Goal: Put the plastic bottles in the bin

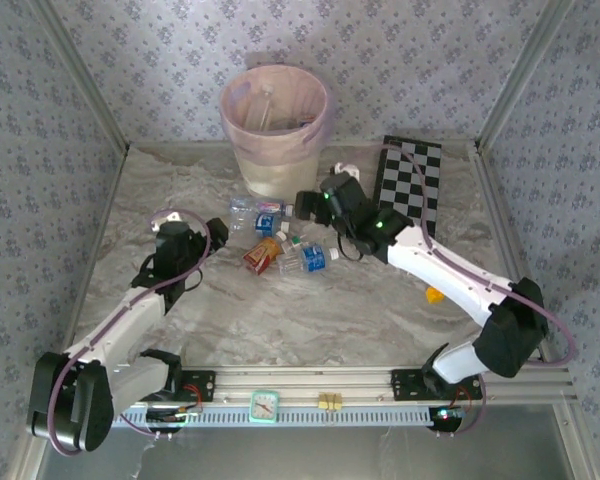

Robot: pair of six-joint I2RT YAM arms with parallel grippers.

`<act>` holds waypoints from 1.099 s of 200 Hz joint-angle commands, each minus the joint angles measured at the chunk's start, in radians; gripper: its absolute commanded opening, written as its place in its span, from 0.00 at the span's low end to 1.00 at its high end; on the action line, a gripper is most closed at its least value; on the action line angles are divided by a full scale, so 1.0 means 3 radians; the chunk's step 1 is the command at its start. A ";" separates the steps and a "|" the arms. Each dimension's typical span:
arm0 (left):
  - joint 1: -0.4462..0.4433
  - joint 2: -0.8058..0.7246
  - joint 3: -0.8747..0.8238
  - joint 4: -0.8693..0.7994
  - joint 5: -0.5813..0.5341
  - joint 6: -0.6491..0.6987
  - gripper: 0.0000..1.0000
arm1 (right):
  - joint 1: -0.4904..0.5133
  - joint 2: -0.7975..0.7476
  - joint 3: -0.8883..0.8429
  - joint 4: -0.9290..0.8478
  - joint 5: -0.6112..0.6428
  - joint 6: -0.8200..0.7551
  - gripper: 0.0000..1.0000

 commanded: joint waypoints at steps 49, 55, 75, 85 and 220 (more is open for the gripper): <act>-0.0049 0.0138 0.0208 0.0104 0.0165 0.0001 1.00 | 0.0200 0.0016 -0.0746 -0.0078 -0.0124 0.1979 1.00; -0.0051 0.0146 0.0205 0.0097 0.0165 0.0004 1.00 | 0.0198 0.0049 -0.0792 -0.0002 -0.0162 0.2076 1.00; -0.0066 0.0161 0.0206 0.0074 0.0165 0.0029 1.00 | 0.0186 0.0147 -0.0941 0.0335 -0.0262 0.2303 1.00; -0.0069 0.0169 0.0203 0.0058 0.0163 0.0045 1.00 | 0.0174 0.0208 -0.0976 0.0517 -0.0311 0.2368 1.00; -0.0067 0.0148 0.0154 -0.0055 0.0003 0.0165 1.00 | 0.0078 0.1059 -0.0824 0.1216 -0.0587 0.2822 0.97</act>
